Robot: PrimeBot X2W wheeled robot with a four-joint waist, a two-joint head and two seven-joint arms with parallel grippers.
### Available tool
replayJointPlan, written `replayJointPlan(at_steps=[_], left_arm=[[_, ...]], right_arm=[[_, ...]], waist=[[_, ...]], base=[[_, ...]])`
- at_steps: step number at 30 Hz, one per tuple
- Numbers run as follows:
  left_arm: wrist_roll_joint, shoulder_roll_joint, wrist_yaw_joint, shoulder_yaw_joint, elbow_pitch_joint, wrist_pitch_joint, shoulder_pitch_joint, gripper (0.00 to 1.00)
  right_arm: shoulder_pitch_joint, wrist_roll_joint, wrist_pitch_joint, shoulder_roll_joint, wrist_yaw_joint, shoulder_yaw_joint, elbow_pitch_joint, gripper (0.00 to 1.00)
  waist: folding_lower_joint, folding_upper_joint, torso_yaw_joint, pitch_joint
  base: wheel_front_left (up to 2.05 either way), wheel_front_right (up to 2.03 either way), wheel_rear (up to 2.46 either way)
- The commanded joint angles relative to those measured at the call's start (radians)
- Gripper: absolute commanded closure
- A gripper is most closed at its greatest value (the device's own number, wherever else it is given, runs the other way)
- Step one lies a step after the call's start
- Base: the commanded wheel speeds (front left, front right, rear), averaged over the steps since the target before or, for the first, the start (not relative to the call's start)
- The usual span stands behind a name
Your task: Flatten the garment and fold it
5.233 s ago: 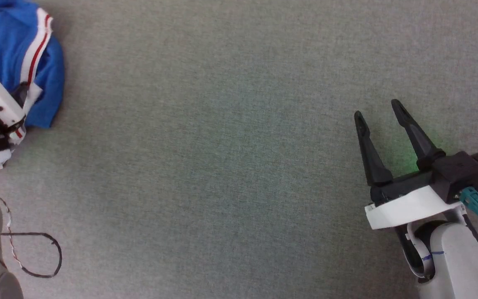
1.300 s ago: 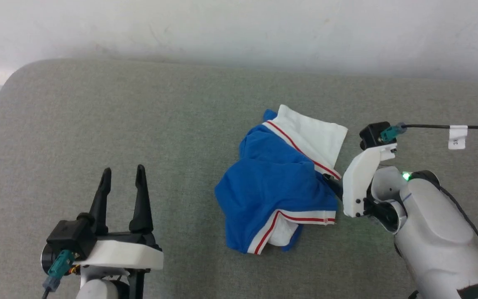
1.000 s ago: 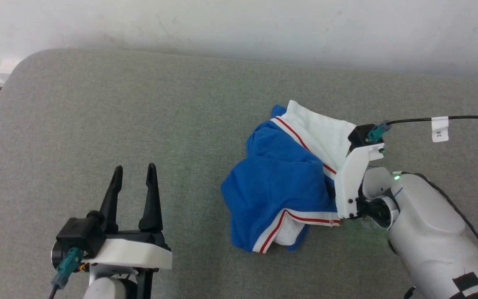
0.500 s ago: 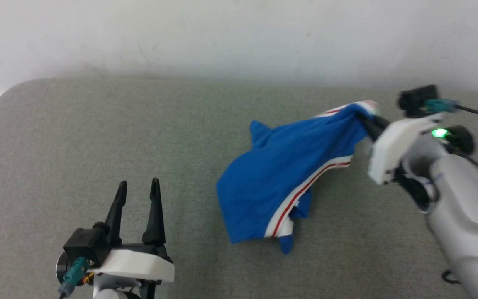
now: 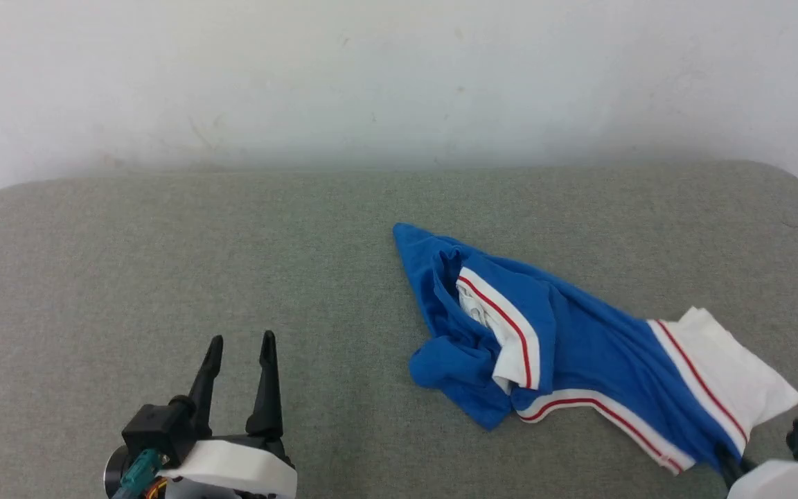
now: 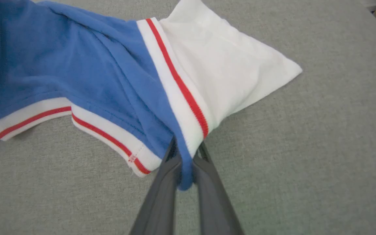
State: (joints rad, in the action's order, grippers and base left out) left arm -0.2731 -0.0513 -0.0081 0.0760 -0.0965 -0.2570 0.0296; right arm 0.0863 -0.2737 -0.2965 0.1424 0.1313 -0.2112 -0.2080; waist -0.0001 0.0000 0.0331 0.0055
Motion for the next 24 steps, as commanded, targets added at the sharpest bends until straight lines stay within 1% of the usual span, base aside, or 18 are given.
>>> replayJointPlan(at_steps=[1, 2, 3, 5, 9, 13, 16, 20, 24], left_arm=[[-0.002, 0.001, -0.004, 0.002, -0.01, -0.005, 0.008, 0.0], [-0.001, 0.001, -0.005, 0.003, -0.013, -0.005, 0.006, 0.0], [-0.001, 0.001, -0.005, 0.003, -0.016, -0.005, 0.004, 0.0], [0.0, 0.001, -0.005, 0.004, -0.02, -0.005, 0.001, 0.0], [-0.001, 0.001, -0.001, 0.008, -0.024, -0.005, 0.004, 0.0], [-0.003, 0.001, 0.003, 0.021, -0.034, -0.005, 0.002, 0.0], [-0.004, 0.001, -0.002, 0.041, -0.055, -0.005, -0.007, 0.0], [-0.001, 0.001, -0.019, 0.103, -0.095, 0.016, -0.055, 0.0], [-0.001, 0.001, -0.04, 0.207, -0.152, 0.1, -0.135, 0.0]], right_arm=[[0.035, 0.017, -0.011, -0.033, -0.001, -0.013, 0.027, 0.99], [0.051, 0.016, -0.006, -0.049, -0.001, -0.022, 0.038, 0.68], [0.063, 0.024, 0.005, -0.059, -0.001, -0.026, 0.045, 0.01], [0.071, 0.033, 0.05, -0.073, -0.001, -0.034, 0.068, 0.0], [0.065, 0.059, 0.182, -0.085, -0.001, -0.03, 0.134, 0.0], [0.067, 0.101, 0.272, -0.088, -0.001, 0.009, 0.199, 0.0], [0.078, 0.125, 0.297, -0.09, -0.001, 0.066, 0.245, 0.0], [0.104, 0.142, 0.294, -0.091, -0.001, 0.133, 0.293, 0.0], [0.119, 0.155, 0.277, -0.092, -0.001, 0.196, 0.341, 0.0]], waist=[[0.0001, 0.0, -0.007, -0.002], [0.0001, 0.0, -0.01, -0.001], [0.0001, 0.0, -0.011, 0.0], [0.0001, 0.0, -0.015, 0.001], [0.0001, 0.0, -0.027, -0.002], [0.0001, 0.0, -0.032, -0.01], [0.0001, 0.0, -0.036, -0.014], [0.0001, 0.0, -0.039, -0.012], [0.0001, 0.0, -0.054, 0.004]], base=[[0.0, 0.0, 0.0], [0.0, 0.0, 0.0], [0.0, 0.0, 0.0], [0.0, 0.0, 0.0], [0.0, 0.0, 0.0], [0.0, 0.0, 0.0], [0.0, 0.0, 0.0], [0.0, 0.0, 0.0], [0.0, 0.0, 0.0]])
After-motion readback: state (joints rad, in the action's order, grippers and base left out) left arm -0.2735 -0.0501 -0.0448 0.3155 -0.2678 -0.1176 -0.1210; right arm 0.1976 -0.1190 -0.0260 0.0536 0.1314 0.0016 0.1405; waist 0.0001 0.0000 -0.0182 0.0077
